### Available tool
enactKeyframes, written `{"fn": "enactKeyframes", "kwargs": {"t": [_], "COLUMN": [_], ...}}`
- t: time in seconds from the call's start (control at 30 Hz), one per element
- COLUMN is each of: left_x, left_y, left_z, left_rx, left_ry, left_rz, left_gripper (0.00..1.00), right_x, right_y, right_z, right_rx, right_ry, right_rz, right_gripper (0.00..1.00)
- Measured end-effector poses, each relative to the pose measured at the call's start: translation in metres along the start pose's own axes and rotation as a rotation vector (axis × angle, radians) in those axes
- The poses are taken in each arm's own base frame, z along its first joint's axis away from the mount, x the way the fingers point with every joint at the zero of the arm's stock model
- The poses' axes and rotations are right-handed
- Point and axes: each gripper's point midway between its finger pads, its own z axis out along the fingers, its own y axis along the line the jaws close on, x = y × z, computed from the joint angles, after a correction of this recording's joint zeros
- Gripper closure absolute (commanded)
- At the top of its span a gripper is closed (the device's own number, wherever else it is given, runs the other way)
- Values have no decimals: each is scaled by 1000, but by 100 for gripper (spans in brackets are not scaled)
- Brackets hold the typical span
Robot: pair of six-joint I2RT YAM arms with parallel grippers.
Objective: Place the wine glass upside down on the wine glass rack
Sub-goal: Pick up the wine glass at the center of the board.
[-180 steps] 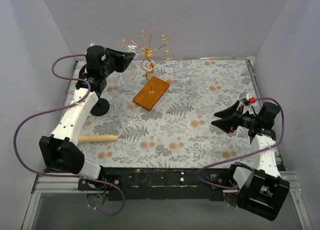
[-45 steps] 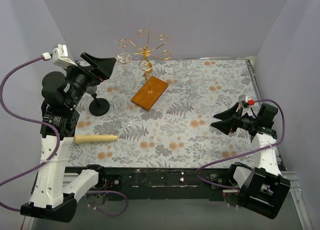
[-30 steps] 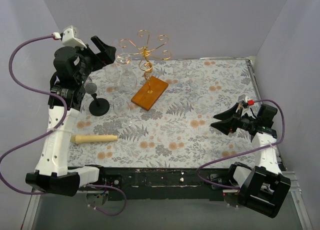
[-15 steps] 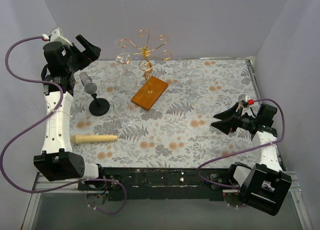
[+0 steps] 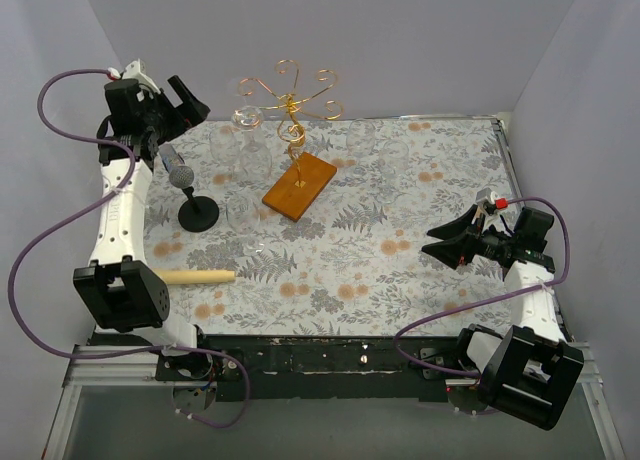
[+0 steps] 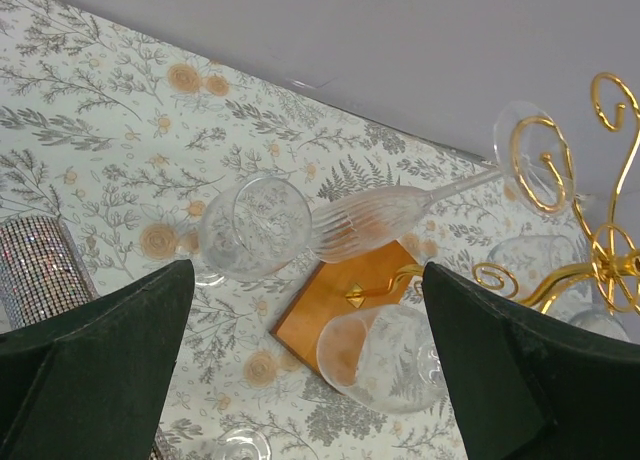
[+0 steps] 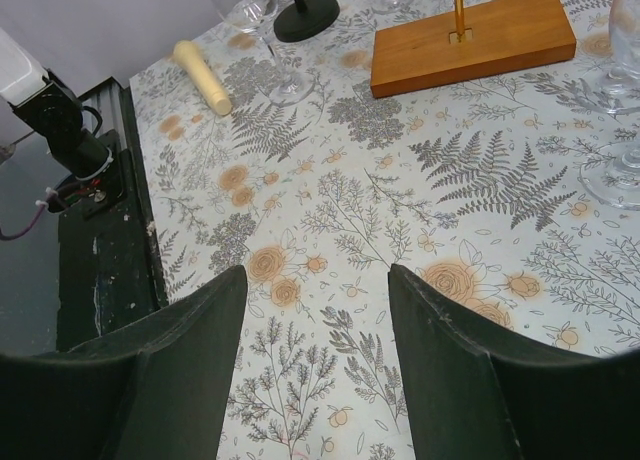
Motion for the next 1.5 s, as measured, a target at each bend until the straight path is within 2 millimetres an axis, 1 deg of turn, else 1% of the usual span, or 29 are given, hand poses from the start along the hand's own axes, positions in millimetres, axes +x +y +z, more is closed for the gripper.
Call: {"fn": "enactKeyframes", "kwargs": {"t": [0.33, 0.53, 0.7, 0.87, 1.13, 1.23, 1.27, 1.33, 1.37, 1.5], "left_x": [0, 10, 25, 45, 55, 56, 56, 57, 59, 64], "left_y": [11, 17, 13, 18, 35, 40, 41, 42, 40, 34], "left_z": [26, 37, 51, 63, 72, 75, 75, 77, 78, 79], "left_rx": [-25, -67, -96, -141, -207, -225, -232, -244, -244, -242], "left_ry": [46, 82, 116, 167, 193, 198, 198, 199, 202, 209], "left_rz": [41, 82, 138, 183, 214, 223, 225, 233, 238, 256], "left_gripper": [2, 4, 13, 23, 38, 41, 44, 47, 48, 54], "right_x": [1, 1, 2, 2, 3, 3, 3, 3, 3, 3], "right_y": [-1, -1, -2, -2, -2, -2, -2, -2, -2, -2], "right_z": [0, 0, 0, 0, 0, 0, 0, 0, 0, 0], "right_rx": [1, 1, 1, 1, 1, 1, 1, 1, 1, 1], "right_ry": [1, 1, 1, 1, 1, 1, 1, 1, 2, 2], "right_rz": [3, 4, 9, 14, 18, 18, 18, 17, 17, 21], "right_gripper": [33, 33, 33, 33, 33, 33, 33, 33, 33, 33]}}
